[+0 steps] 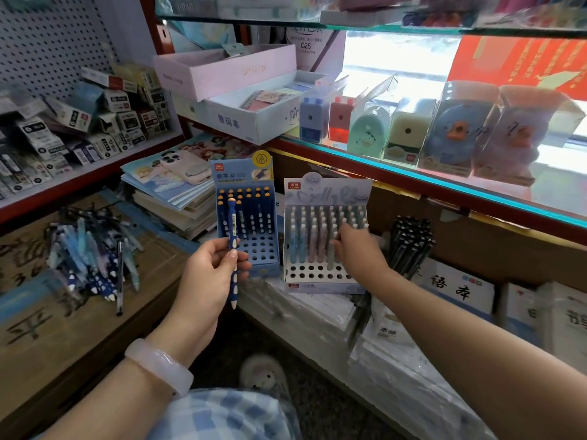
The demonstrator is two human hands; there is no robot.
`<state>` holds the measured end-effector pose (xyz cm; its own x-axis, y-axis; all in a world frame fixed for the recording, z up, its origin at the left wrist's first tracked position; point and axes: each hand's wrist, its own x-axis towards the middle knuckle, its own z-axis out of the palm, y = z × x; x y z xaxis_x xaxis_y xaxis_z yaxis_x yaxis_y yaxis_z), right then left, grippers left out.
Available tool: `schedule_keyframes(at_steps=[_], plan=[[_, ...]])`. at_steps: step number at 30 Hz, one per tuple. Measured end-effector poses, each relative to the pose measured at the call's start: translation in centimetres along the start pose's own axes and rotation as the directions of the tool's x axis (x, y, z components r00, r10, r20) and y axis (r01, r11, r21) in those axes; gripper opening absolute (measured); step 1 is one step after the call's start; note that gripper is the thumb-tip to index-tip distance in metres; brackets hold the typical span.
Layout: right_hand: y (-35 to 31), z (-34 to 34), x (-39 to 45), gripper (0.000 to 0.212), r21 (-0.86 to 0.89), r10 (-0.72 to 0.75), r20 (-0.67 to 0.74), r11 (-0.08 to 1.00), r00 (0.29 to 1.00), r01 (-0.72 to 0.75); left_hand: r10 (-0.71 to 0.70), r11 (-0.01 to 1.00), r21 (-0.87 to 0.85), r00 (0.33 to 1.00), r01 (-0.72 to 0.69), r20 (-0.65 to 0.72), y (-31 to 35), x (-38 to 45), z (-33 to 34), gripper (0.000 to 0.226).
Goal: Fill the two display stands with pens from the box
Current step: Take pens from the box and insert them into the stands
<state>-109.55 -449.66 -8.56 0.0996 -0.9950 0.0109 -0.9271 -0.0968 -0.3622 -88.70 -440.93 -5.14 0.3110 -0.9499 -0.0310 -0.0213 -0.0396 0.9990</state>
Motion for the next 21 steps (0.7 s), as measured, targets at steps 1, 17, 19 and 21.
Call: schedule_keyframes(at_steps=[1,17,19,21], plan=[[-0.1,0.2,0.0,0.022,0.017,0.005,-0.012,1.0,1.0,-0.005,0.005,1.0,0.001,1.0,-0.005,0.005,0.1,0.0,-0.1,0.017],[-8.4,-4.8,-1.7,0.024,0.39,-0.305,-0.026,0.874,0.952,0.291,0.031,1.0,-0.001,0.999,-0.031,0.026,1.5,-1.0,-0.6,0.024],[-10.8,-5.3,-2.2,0.025,0.562,-0.371,-0.016,0.765,0.929,0.315,0.038,0.999,-0.016,0.999,-0.038,0.033,1.8,-1.1,-0.7,0.023],[-12.3,-5.3,-2.3,0.022,0.671,-0.356,-0.003,0.692,0.934,0.266,0.05,0.999,-0.005,0.998,-0.05,0.023,1.9,-1.1,-1.0,0.021]])
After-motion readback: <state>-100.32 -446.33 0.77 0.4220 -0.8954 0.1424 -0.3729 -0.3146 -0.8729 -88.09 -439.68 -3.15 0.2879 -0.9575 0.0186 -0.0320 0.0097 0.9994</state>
